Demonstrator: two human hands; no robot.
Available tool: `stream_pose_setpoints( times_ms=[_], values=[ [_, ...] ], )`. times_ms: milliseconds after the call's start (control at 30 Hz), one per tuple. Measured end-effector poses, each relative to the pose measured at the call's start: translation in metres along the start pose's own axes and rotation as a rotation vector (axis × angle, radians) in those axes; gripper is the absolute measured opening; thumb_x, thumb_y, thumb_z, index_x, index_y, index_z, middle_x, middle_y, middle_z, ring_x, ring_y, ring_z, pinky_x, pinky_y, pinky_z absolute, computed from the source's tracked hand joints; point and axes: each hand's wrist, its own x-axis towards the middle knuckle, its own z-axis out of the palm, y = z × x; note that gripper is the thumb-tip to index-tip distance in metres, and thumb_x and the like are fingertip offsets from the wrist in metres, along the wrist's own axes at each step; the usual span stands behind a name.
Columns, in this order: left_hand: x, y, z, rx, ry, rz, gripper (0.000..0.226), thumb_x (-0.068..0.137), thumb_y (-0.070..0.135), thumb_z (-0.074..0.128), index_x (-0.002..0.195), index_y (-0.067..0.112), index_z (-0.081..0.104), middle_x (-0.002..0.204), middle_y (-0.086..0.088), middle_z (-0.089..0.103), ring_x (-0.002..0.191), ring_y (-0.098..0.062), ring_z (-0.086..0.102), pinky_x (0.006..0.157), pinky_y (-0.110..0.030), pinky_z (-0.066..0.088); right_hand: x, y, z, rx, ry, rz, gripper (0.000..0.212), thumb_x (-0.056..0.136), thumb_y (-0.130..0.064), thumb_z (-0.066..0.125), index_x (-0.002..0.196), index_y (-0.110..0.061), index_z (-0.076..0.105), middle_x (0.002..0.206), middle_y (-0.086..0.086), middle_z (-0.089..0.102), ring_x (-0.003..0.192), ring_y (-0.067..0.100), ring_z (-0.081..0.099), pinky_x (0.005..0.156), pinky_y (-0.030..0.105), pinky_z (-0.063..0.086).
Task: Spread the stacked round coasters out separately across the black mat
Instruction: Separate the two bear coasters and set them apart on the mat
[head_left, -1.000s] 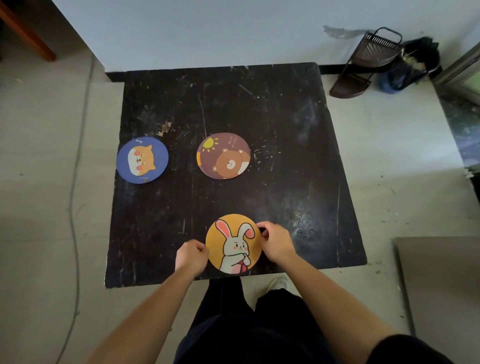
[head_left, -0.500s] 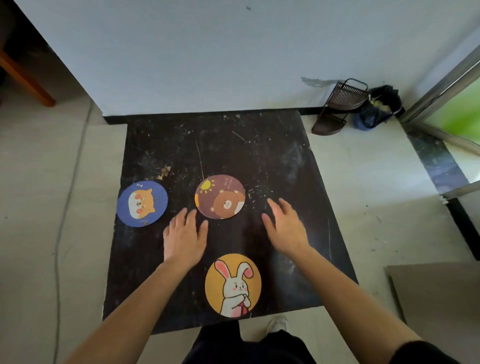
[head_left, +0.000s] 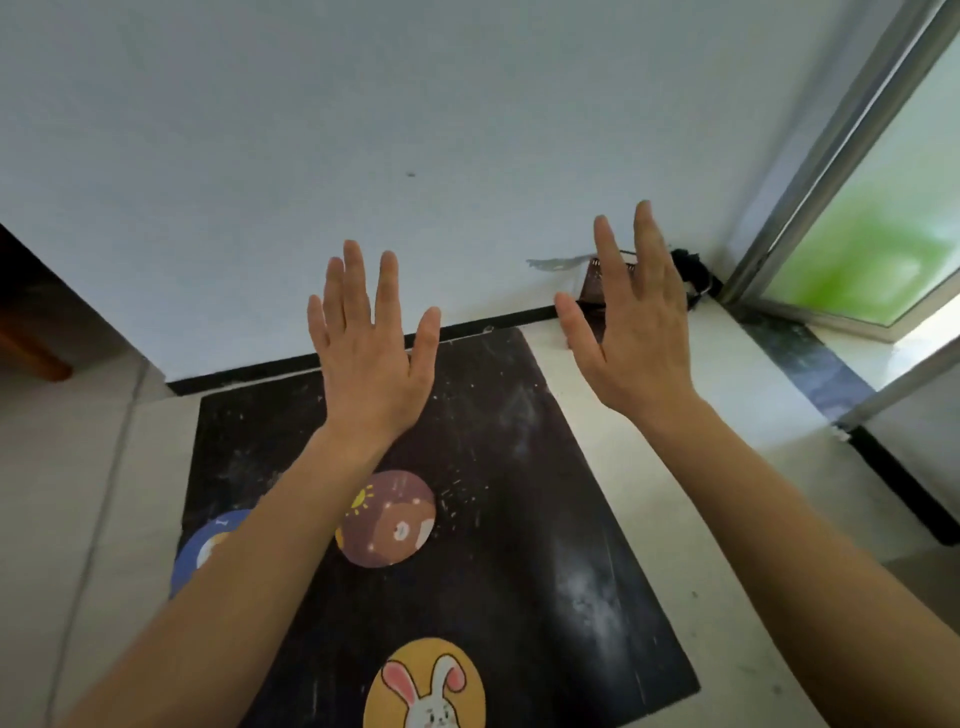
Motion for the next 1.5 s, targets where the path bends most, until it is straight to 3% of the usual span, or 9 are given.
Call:
stream_pose_setpoints(
  times_ms=[300,433,600,833,1100,1367,1500],
  values=[
    [-0.041,0.195,0.088,0.141,-0.127,0.049,0.073,0.098,0.061,0.012,0.158,0.021,0.003,0.167,-0.012,-0.008,0.153,-0.028,-0.008,0.122,-0.055,0.005,-0.040,0.216,-0.051,-0.029,-0.048,0.008,0.072,0.099,-0.058,0.035,0.158,-0.024,0.012,0.165,0.017,0.002,0.152,0.030,0.004,0.120,0.037,0.000],
    [-0.055,0.277,0.117,0.189,-0.192,0.017,0.073,0.098,0.061,0.011,0.157,0.021,-0.001,0.166,-0.012,-0.011,0.153,-0.029,-0.010,0.122,-0.056,0.005,-0.047,0.298,-0.078,-0.047,-0.138,0.016,0.073,0.099,-0.060,0.031,0.158,-0.026,0.005,0.165,0.016,-0.001,0.152,0.031,0.001,0.122,0.046,0.008],
    [-0.048,0.323,0.117,0.249,-0.153,-0.001,0.072,0.099,0.061,0.014,0.157,0.021,0.000,0.166,-0.012,-0.011,0.153,-0.029,-0.010,0.122,-0.055,0.004,-0.018,0.343,-0.098,0.004,-0.191,-0.062,0.075,0.099,-0.058,0.035,0.157,-0.021,0.008,0.165,0.017,0.002,0.151,0.033,0.007,0.121,0.048,0.014],
    [-0.020,0.324,0.129,0.292,-0.128,-0.085,0.072,0.099,0.060,0.012,0.158,0.019,0.004,0.166,-0.015,-0.007,0.153,-0.030,-0.009,0.122,-0.056,0.006,0.017,0.353,-0.063,0.076,-0.257,-0.148,0.076,0.099,-0.059,0.032,0.158,-0.019,0.006,0.165,0.017,0.001,0.151,0.034,0.007,0.120,0.051,0.015],
    [0.036,0.278,0.196,0.252,-0.078,-0.300,0.073,0.099,0.061,0.010,0.157,0.018,0.000,0.166,-0.016,-0.009,0.153,-0.032,-0.009,0.122,-0.054,0.003,0.088,0.348,0.043,0.070,-0.375,-0.362,0.075,0.099,-0.059,0.034,0.158,-0.022,0.006,0.165,0.015,0.000,0.151,0.033,0.009,0.120,0.050,0.016],
    [0.088,0.195,0.209,0.285,-0.099,-0.583,0.073,0.099,0.060,0.010,0.157,0.017,0.001,0.165,-0.020,-0.002,0.152,-0.035,-0.001,0.121,-0.058,0.013,0.175,0.283,0.144,0.084,-0.509,-0.480,0.077,0.099,-0.063,0.022,0.155,-0.026,-0.014,0.164,0.012,-0.016,0.152,0.031,-0.006,0.122,0.048,0.005],
    [0.084,0.157,0.203,0.336,-0.123,-0.707,0.073,0.099,0.059,0.008,0.157,0.015,0.004,0.165,-0.020,0.003,0.152,-0.036,0.002,0.120,-0.059,0.015,0.194,0.231,0.193,0.156,-0.540,-0.590,0.077,0.099,-0.063,0.023,0.155,-0.027,-0.016,0.164,0.011,-0.018,0.152,0.030,-0.008,0.122,0.048,0.003]
  ],
)
